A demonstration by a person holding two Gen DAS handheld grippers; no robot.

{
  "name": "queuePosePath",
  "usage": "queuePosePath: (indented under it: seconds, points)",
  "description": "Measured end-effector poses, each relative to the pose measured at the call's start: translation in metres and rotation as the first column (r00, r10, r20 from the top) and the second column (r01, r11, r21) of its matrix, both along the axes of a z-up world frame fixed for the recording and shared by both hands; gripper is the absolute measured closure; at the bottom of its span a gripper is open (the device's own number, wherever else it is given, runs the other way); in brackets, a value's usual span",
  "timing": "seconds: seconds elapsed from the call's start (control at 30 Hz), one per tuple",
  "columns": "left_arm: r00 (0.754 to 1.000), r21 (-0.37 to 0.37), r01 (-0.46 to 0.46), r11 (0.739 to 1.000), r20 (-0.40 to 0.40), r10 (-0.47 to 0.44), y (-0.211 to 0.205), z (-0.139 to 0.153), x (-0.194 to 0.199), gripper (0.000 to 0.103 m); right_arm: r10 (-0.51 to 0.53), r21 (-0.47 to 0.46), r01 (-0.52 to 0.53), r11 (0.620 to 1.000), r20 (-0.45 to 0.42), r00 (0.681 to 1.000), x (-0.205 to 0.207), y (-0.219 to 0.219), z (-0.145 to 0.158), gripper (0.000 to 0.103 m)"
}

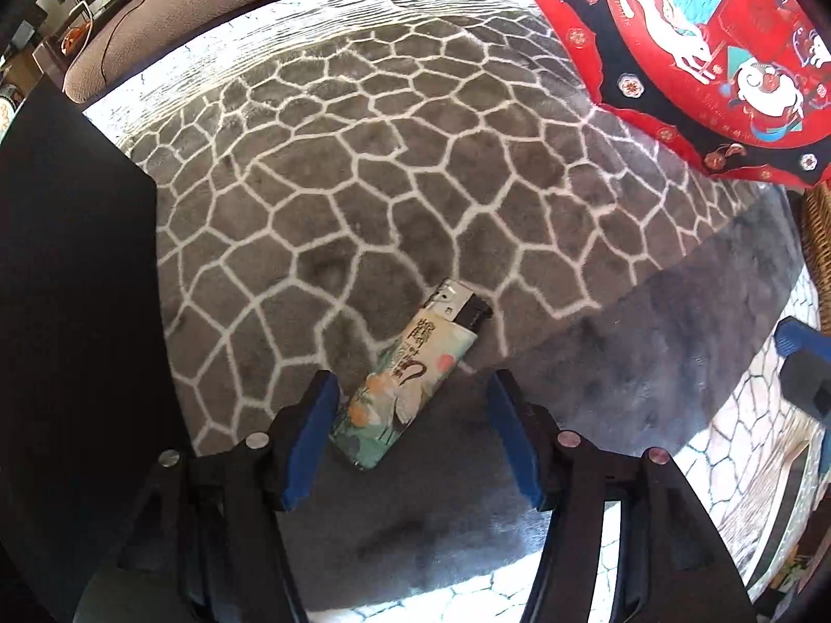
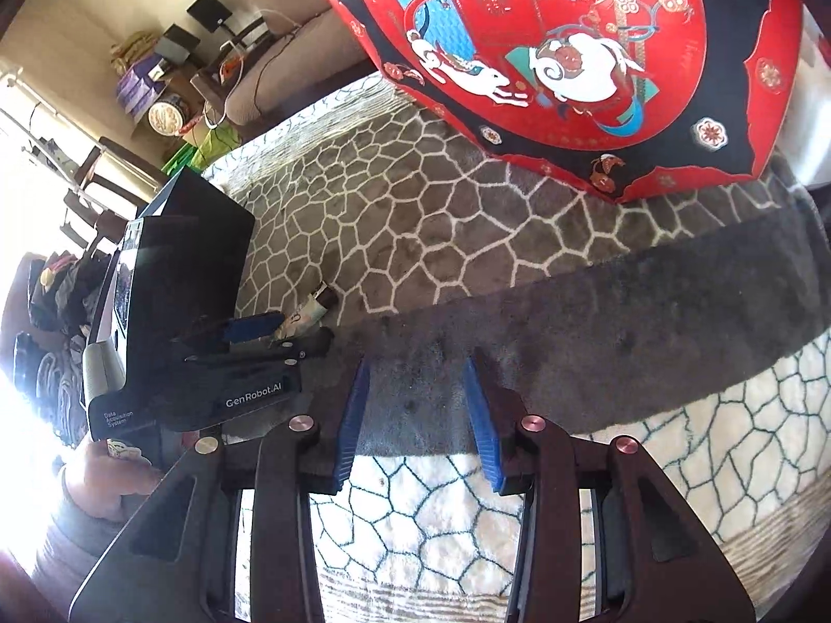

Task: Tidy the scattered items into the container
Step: 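Move the left gripper to the printed lighter and grasp it, then lower the lighter into the box beside the seed packet and release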

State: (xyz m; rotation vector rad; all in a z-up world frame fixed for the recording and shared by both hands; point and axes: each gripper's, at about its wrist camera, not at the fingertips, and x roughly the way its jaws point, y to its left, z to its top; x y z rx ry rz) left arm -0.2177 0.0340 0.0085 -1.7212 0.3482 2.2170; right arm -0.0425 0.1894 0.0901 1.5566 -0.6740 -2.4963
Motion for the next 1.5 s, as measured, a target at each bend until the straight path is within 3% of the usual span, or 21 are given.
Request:
queuePosePath:
  seconds: [0.07, 0.17, 0.27, 0.47, 0.67, 0.83, 0.93, 1.03, 1.13, 1.33, 1.5]
  points:
    - [1.000, 0.013, 0.005, 1.000, -0.013, -0.004, 0.002, 0.003, 0.003, 0.079, 0.005, -0.002, -0.005, 1.000, 0.008, 1.000, 0.001, -0.004, -0.002, 0.067]
    - [1.000, 0.032, -0.025, 0.999, 0.002, 0.025, 0.002, 0.004, 0.005, 0.080, 0.017, -0.010, -0.016, 1.000, 0.012, 1.000, 0.002, -0.012, -0.002, 0.067]
    - [0.998, 0.069, -0.045, 0.997, -0.034, 0.047, -0.001, 0.014, 0.014, 0.080, 0.031, 0.004, -0.031, 0.999, 0.001, 1.000, 0.004, -0.022, 0.006, 0.067]
    - [0.991, 0.161, -0.013, 0.987, -0.131, 0.035, -0.010, 0.063, 0.044, 0.080, 0.050, 0.040, -0.049, 0.998, -0.023, 0.998, 0.008, -0.044, 0.033, 0.067]
    - [0.979, 0.204, -0.004, 0.979, -0.197, 0.044, -0.023, 0.113, 0.061, 0.080, 0.087, 0.051, -0.084, 0.995, -0.059, 0.994, 0.008, -0.079, 0.065, 0.067]
    - [0.971, 0.226, -0.051, 0.973, -0.218, 0.102, -0.059, 0.135, 0.064, 0.080, 0.120, 0.053, -0.116, 0.992, -0.082, 0.989, 0.007, -0.114, 0.084, 0.067]
    - [0.964, 0.272, -0.109, 0.956, -0.206, 0.169, -0.094, 0.143, 0.060, 0.080, 0.138, 0.044, -0.135, 0.990, -0.088, 0.986, 0.006, -0.133, 0.090, 0.067]
    - [0.952, 0.347, -0.197, 0.917, -0.156, 0.263, -0.139, 0.145, 0.050, 0.080, 0.168, 0.053, -0.164, 0.985, -0.088, 0.982, 0.004, -0.150, 0.093, 0.067]
    - [0.938, 0.347, -0.283, 0.894, -0.094, 0.333, -0.166, 0.128, 0.034, 0.080, 0.193, 0.065, -0.188, 0.980, -0.084, 0.978, 0.002, -0.164, 0.090, 0.067]
    - [0.930, 0.316, -0.359, 0.878, 0.038, 0.366, -0.167, 0.080, 0.012, 0.079, 0.221, 0.077, -0.217, 0.973, -0.053, 0.974, 0.004, -0.176, 0.075, 0.067]
    - [0.922, 0.305, -0.381, 0.872, 0.058, 0.383, -0.162, 0.068, 0.018, 0.078, 0.210, 0.092, -0.208, 0.974, -0.023, 0.977, 0.011, -0.167, 0.058, 0.067]
